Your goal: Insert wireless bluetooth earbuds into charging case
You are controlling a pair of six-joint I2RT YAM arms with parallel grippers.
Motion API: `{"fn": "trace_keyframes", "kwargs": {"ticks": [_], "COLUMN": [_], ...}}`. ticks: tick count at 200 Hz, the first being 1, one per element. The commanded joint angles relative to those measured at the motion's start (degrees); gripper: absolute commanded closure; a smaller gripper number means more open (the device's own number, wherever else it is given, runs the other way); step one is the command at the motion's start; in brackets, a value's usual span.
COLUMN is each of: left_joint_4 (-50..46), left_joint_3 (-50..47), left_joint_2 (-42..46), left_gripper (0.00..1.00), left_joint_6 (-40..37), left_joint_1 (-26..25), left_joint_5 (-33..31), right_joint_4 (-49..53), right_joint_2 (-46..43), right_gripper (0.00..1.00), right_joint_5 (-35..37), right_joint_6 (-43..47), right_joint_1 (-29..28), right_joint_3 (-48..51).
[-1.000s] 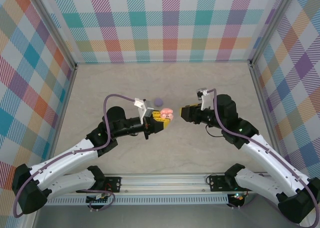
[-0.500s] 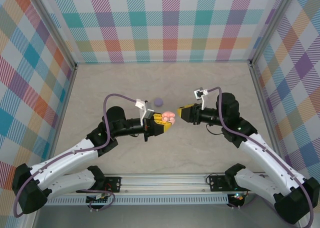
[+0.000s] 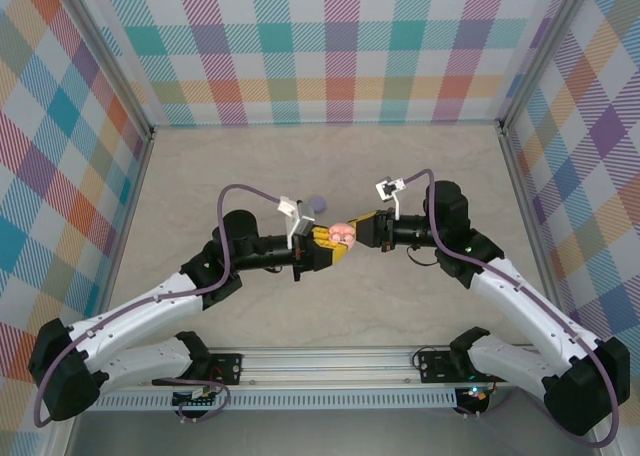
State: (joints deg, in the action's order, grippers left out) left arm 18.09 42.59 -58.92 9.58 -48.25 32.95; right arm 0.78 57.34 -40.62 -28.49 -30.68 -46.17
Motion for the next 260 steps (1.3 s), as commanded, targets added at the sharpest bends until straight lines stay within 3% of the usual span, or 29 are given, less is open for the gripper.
{"fn": "trace_keyframes", "kwargs": {"ticks": [1, 98, 116, 210, 260], "left_joint_4": [1.3, -0.7, -1.6, -13.9, -16.7], "left_joint_3": [2.6, 3.6, 3.9, 7.9, 9.5], "left_joint_2": [-0.8, -3.1, -3.2, -7.2, -12.5], "left_gripper": [0.99, 1.00, 1.00, 1.00, 1.00], "left_joint_6": [0.5, 1.1, 1.1, 0.4, 4.0], "left_joint_1": [-0.8, -0.8, -0.9, -0.2, 1.8], "left_joint_5": [-0.5, -3.2, -4.3, -15.4, -20.2], "right_joint_4": [-4.6, -0.8, 3.6, 22.0, 23.8], "right_joint_2": [-0.4, -5.0, -5.0, -5.1, -5.1], "right_gripper": [0.78, 0.77, 0.76, 0.73, 0.71], "right_joint_5": [-3.8, -2.2, 2.1, 39.8, 43.1], "right_joint_6": [-0.8, 2.8, 4.2, 3.9, 3.6], "right_joint_1": [0.3, 0.4, 0.4, 0.3, 0.3], "right_joint_3": [-0.9, -0.7, -1.7, -3.4, -3.0]}}
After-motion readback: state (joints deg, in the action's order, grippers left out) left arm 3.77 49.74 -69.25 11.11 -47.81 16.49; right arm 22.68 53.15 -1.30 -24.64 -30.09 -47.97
